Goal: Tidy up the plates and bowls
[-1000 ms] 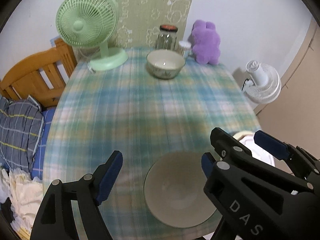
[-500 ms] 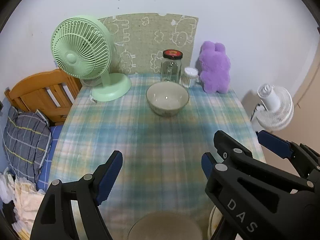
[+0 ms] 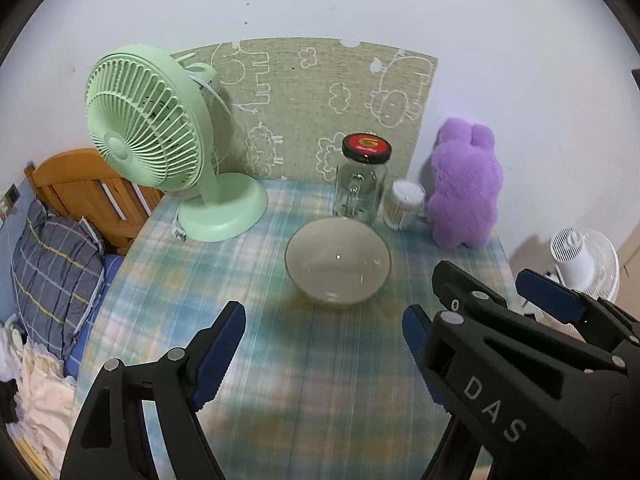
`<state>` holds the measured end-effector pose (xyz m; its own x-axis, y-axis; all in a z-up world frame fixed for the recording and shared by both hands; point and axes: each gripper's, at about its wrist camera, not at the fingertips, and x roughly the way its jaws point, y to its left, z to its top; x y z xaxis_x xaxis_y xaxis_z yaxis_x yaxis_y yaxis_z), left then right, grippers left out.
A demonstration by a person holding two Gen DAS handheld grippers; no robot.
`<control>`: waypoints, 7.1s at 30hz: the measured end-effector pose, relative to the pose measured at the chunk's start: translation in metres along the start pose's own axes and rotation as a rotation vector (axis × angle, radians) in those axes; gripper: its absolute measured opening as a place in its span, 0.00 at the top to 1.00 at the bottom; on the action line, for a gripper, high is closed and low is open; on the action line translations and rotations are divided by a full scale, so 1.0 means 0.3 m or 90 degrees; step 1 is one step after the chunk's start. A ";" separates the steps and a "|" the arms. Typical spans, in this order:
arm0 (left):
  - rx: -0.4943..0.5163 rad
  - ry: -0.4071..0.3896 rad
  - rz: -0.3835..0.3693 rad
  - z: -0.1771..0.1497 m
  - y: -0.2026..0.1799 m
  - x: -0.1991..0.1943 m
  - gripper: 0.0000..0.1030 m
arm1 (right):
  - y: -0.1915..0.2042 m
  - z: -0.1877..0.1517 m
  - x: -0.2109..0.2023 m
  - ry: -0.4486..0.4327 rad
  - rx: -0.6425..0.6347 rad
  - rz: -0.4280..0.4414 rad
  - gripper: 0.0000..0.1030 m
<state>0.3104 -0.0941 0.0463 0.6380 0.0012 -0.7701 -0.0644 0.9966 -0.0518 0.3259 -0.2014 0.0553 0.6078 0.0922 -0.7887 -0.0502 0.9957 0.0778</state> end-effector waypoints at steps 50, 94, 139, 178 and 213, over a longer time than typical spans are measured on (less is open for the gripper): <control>-0.022 0.115 0.137 0.111 0.034 0.628 0.78 | 0.009 0.156 0.687 0.117 -0.008 0.081 0.82; 0.009 0.046 0.053 0.068 0.015 0.135 0.79 | 0.003 0.076 0.189 0.052 0.011 0.012 0.82; 0.102 0.081 -0.055 -0.434 0.268 -0.287 0.79 | 0.262 -0.526 -0.329 0.049 0.091 -0.101 0.82; 0.114 0.179 -0.003 -0.620 0.288 -0.152 0.79 | 0.239 -0.734 -0.141 0.166 0.114 -0.066 0.82; 0.104 0.242 -0.115 -0.691 0.331 -0.106 0.25 | 0.164 -0.781 -0.177 0.147 0.174 -0.060 0.44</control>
<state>0.1248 -0.0124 -0.0663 0.2986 -0.1745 -0.9383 0.1643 0.9779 -0.1296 0.1055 -0.1556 -0.0419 0.4036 0.0304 -0.9144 0.2300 0.9640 0.1336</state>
